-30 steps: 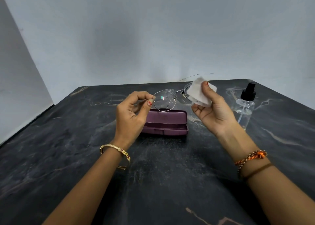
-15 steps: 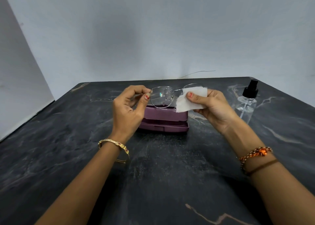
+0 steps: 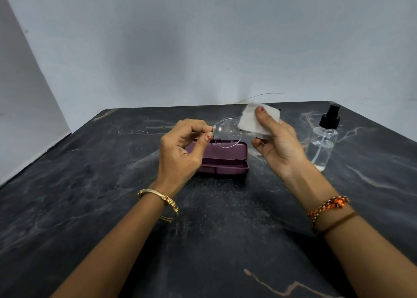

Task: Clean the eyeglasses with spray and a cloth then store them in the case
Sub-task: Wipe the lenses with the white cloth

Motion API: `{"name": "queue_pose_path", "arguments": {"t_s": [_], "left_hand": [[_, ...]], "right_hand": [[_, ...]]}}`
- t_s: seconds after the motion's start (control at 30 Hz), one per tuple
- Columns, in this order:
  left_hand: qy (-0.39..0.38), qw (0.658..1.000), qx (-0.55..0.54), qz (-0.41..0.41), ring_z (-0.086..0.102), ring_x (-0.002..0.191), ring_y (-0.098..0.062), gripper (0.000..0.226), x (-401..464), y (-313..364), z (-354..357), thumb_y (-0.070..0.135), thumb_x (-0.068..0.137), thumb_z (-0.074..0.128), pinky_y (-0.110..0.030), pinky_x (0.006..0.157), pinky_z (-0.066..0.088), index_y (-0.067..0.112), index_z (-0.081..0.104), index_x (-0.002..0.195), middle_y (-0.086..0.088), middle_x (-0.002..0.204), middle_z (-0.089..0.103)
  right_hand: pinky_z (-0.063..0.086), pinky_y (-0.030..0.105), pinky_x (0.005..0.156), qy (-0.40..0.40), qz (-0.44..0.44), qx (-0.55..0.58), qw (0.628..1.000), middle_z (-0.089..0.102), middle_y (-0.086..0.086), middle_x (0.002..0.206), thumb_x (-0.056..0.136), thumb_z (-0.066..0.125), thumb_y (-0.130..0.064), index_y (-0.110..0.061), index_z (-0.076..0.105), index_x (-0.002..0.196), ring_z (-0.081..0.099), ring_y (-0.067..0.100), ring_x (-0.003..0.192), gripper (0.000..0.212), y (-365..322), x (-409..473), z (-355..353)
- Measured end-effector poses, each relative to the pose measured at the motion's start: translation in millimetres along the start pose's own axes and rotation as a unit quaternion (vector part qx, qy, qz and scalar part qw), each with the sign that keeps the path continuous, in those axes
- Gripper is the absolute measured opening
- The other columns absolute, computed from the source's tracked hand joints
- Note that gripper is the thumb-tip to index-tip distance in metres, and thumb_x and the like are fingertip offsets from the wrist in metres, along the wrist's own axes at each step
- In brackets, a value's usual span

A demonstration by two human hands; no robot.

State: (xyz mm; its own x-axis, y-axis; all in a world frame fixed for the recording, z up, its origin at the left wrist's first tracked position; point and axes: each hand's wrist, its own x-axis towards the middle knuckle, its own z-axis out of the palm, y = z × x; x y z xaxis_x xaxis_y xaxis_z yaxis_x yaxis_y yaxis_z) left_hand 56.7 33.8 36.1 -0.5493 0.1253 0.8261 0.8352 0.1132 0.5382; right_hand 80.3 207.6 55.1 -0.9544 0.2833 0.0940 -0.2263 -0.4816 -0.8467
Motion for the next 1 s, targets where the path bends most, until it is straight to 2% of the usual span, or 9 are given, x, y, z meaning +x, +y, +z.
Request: {"name": "queue_pose_path", "arguments": {"t_s": [0.17, 0.27, 0.33, 0.43, 0.53, 0.67, 0.87, 1.0], "left_hand": [[0.024, 0.999, -0.011, -0.031, 0.06, 0.082, -0.007, 0.013, 4, -5, -7, 0.005, 0.08, 0.058, -0.015, 0.076, 0.052, 0.013, 0.061, 0.091, 0.002, 0.085, 0.06], [0.04, 0.997, -0.033, -0.048, 0.061, 0.081, -0.001, 0.018, 8, -6, -9, 0.0, 0.082, 0.058, -0.014, 0.075, 0.052, 0.016, 0.06, 0.09, 0.002, 0.086, 0.06], [0.044, 0.996, -0.047, -0.056, 0.062, 0.08, 0.001, 0.022, 9, -6, -10, -0.003, 0.082, 0.057, -0.012, 0.073, 0.051, 0.017, 0.06, 0.089, 0.003, 0.086, 0.06], [0.045, 0.995, -0.056, -0.062, 0.062, 0.08, 0.002, 0.026, 8, -6, -10, -0.005, 0.082, 0.057, -0.011, 0.073, 0.051, 0.02, 0.06, 0.086, 0.003, 0.084, 0.061], [0.04, 0.996, -0.052, -0.061, 0.062, 0.08, 0.002, 0.026, 8, -5, -10, -0.005, 0.081, 0.058, -0.012, 0.074, 0.051, 0.021, 0.06, 0.085, 0.001, 0.084, 0.061], [0.023, 0.998, -0.036, -0.053, 0.061, 0.081, 0.0, 0.026, 5, -3, -8, -0.006, 0.08, 0.059, -0.013, 0.076, 0.051, 0.018, 0.06, 0.089, -0.001, 0.084, 0.061], [-0.003, 0.999, -0.016, -0.043, 0.06, 0.084, -0.016, 0.022, 1, -3, -3, -0.008, 0.078, 0.059, -0.014, 0.078, 0.051, 0.011, 0.061, 0.089, -0.007, 0.084, 0.06], [0.011, 0.999, -0.013, -0.051, 0.06, 0.082, -0.003, 0.022, 3, -5, -6, -0.007, 0.079, 0.059, -0.014, 0.077, 0.051, 0.012, 0.061, 0.091, -0.002, 0.085, 0.06]], "right_hand": [[0.052, 0.015, 0.05, -0.074, 0.007, -0.055, 0.996, 0.073, -0.004, 0.064, 0.057, 0.068, -0.014, -0.011, 0.064, 0.079, 0.069, 0.005, 0.063, 0.023, -4, 2, -3], [0.046, 0.012, 0.045, -0.088, -0.013, -0.195, 0.977, 0.071, -0.006, 0.057, 0.055, 0.072, -0.026, -0.013, 0.067, 0.071, 0.064, 0.001, 0.054, 0.021, -10, 1, -6], [0.047, 0.013, 0.049, -0.084, -0.017, -0.235, 0.968, 0.071, -0.007, 0.057, 0.053, 0.073, -0.032, -0.013, 0.068, 0.07, 0.063, 0.002, 0.055, 0.026, -13, 2, -8], [0.052, 0.019, 0.059, -0.06, 0.0, -0.163, 0.985, 0.072, -0.005, 0.065, 0.061, 0.072, -0.025, -0.011, 0.066, 0.08, 0.065, 0.007, 0.068, 0.024, -15, 5, -10], [0.054, 0.017, 0.055, -0.008, 0.023, -0.026, 0.999, 0.066, 0.001, 0.08, 0.074, 0.065, -0.016, -0.01, 0.06, 0.087, 0.062, 0.012, 0.076, 0.015, -15, 5, -9], [0.05, 0.016, 0.047, 0.023, 0.028, 0.06, 0.998, 0.068, 0.001, 0.073, 0.083, 0.061, -0.018, -0.012, 0.059, 0.084, 0.065, 0.011, 0.061, 0.006, -5, 1, 0], [0.052, 0.016, 0.053, -0.01, -0.002, 0.059, 0.998, 0.072, -0.006, 0.064, 0.081, 0.061, -0.009, -0.014, 0.061, 0.084, 0.065, 0.008, 0.069, 0.007, 3, 1, 2], [0.052, 0.016, 0.053, -0.068, -0.017, -0.027, 0.997, 0.073, -0.006, 0.066, 0.072, 0.065, -0.006, -0.013, 0.064, 0.08, 0.068, 0.004, 0.066, 0.011, -4, 2, -2]]}}
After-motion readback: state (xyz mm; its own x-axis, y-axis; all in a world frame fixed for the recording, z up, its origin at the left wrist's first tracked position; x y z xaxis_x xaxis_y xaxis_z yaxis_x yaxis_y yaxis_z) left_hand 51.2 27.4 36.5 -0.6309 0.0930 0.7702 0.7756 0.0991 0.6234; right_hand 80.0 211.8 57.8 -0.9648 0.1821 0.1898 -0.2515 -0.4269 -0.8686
